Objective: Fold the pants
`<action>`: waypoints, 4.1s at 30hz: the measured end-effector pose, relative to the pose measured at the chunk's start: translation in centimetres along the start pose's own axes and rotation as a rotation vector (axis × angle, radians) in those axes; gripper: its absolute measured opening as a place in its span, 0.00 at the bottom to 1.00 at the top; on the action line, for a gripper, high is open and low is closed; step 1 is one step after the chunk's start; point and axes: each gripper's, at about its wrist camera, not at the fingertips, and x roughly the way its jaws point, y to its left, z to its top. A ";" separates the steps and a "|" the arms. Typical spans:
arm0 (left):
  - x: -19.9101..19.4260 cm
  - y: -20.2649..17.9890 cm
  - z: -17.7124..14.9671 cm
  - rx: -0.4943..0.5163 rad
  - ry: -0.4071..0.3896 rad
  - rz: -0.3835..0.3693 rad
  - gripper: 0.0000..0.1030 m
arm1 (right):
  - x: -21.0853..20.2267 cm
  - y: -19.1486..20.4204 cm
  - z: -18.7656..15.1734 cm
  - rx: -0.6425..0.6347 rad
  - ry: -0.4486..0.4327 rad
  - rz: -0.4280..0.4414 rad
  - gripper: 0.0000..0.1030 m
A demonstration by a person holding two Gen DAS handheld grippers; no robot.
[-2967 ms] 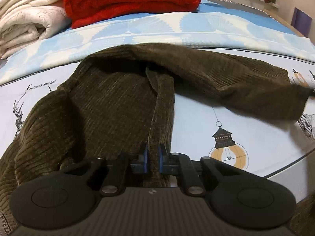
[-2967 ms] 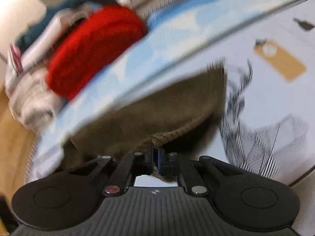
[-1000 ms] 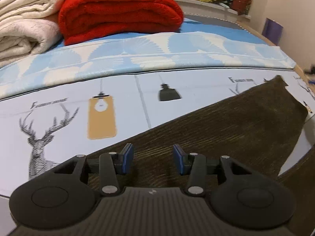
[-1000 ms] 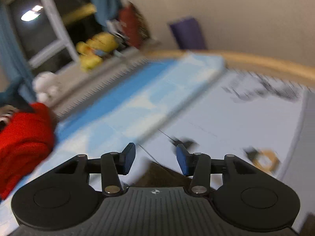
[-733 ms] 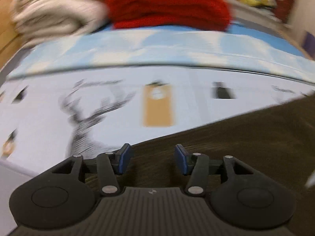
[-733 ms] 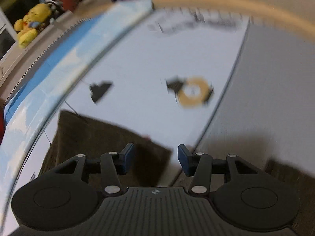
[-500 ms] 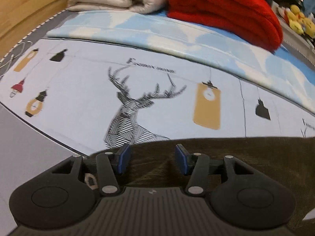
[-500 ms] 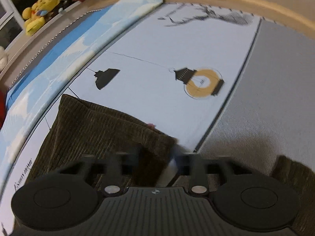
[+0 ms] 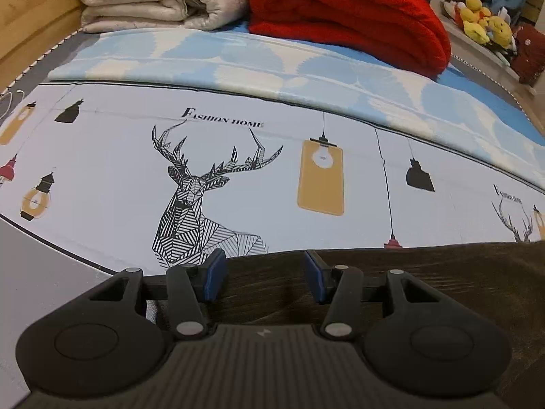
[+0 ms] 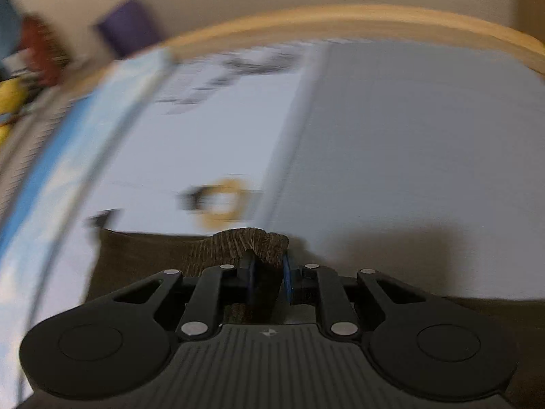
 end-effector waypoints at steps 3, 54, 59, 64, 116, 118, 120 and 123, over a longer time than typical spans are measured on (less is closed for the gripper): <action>0.3 1.0 -0.1 -0.009 0.015 0.007 0.54 | -0.1 -1.4 -0.1 0.059 0.026 -0.070 0.23; -4.9 4.8 -2.3 -0.171 -0.052 -0.040 0.50 | -15.0 7.5 -4.6 -0.477 -0.021 0.588 0.40; -11.4 5.1 -5.9 -0.130 -0.022 -0.073 0.50 | -19.3 -1.0 -3.7 -0.588 -0.042 0.548 0.31; -15.2 6.6 -12.3 -0.026 -0.021 -0.068 0.50 | -20.1 -11.2 -1.8 -0.539 -0.056 0.435 0.18; -13.6 7.2 -17.2 0.069 0.069 -0.055 0.36 | -15.8 -24.4 -0.7 -0.364 -0.088 0.100 0.31; -13.0 5.1 -17.5 0.171 0.092 -0.091 0.38 | -15.6 -23.0 -2.0 -0.472 -0.025 0.209 0.32; -11.8 3.8 -18.7 0.260 0.154 -0.083 0.44 | -14.1 -22.0 -3.5 -0.557 0.111 0.252 0.32; -8.1 3.2 -20.6 0.312 0.363 0.030 0.41 | -11.0 -21.8 -5.7 -0.654 0.295 0.145 0.32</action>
